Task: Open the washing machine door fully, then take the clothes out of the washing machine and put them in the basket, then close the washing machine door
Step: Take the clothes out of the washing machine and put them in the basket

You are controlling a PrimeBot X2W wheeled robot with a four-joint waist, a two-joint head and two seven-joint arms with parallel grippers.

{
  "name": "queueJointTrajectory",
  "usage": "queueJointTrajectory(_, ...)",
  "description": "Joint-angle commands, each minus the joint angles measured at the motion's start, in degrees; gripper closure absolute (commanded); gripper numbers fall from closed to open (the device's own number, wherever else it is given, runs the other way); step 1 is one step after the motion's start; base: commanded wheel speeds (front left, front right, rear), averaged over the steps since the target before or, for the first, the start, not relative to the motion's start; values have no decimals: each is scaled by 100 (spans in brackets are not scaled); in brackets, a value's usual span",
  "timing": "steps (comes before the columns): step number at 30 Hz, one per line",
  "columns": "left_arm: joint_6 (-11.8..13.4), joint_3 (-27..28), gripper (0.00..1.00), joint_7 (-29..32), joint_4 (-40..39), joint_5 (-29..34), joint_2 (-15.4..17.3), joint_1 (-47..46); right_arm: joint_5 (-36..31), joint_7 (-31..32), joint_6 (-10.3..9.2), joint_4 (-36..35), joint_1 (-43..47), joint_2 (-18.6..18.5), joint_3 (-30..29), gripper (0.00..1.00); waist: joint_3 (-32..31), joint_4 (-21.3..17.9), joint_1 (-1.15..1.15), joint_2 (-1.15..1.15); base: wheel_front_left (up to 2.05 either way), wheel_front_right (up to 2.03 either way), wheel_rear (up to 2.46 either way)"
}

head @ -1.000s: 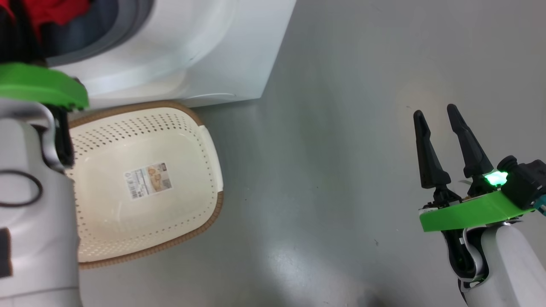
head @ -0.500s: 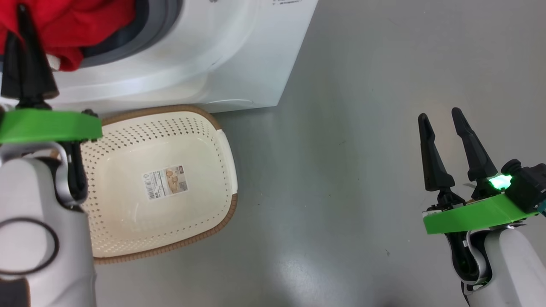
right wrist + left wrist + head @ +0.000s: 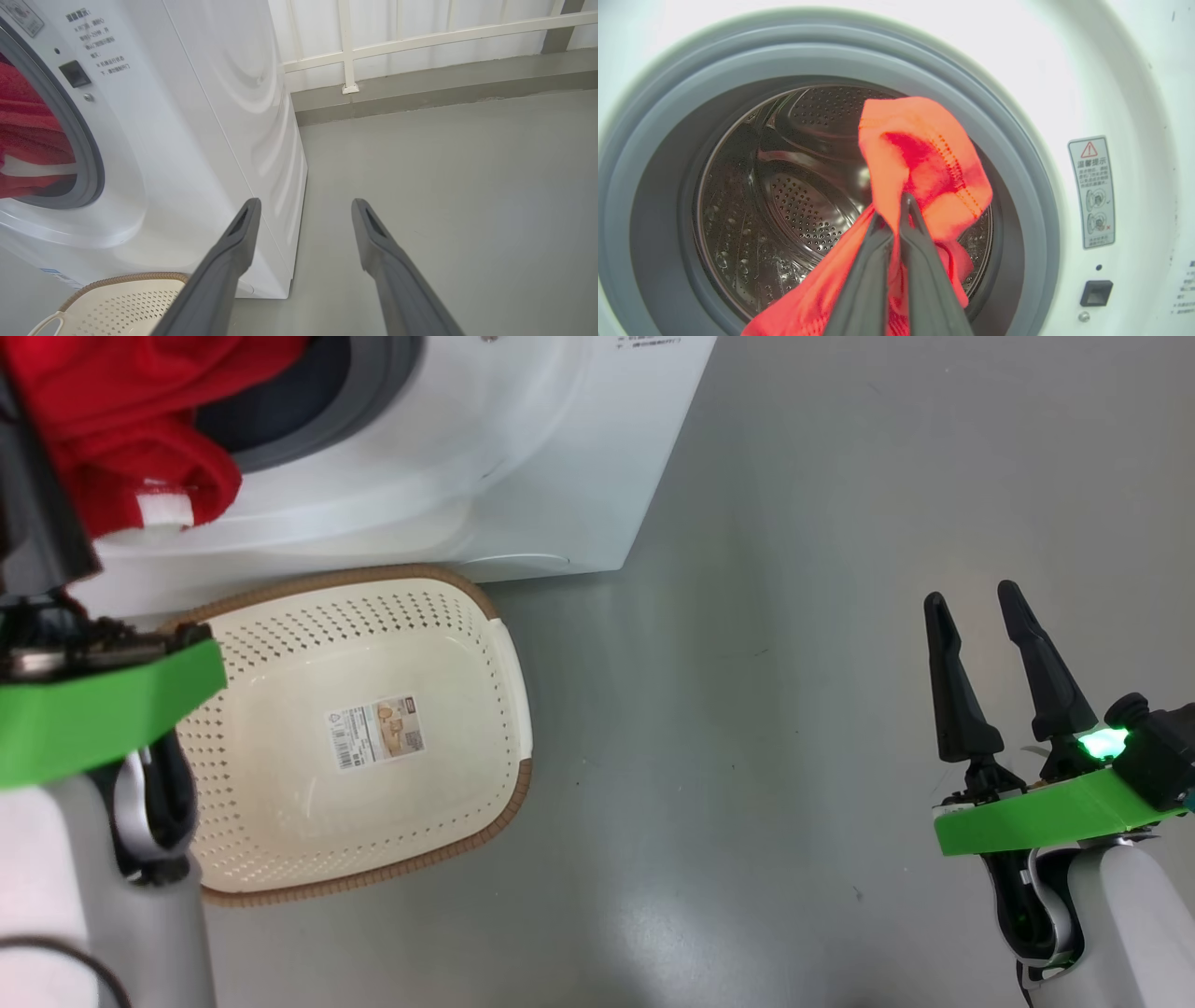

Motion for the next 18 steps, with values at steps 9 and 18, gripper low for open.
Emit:
queueJointTrajectory(9, 437, -95, 100, -45, -1509, 61, 165, 473, -55, -37, 1, -166, 121, -82, 124, 0, 21, 0, 0, 0, 0, 0, 0)
queueJointTrajectory(18, 767, -337, 100, -45, -1723, 12, 165, 761, -50, -37, 1, -179, 103, -103, 138, 0, 77, 35, 0, 0, 0, 0, 0)
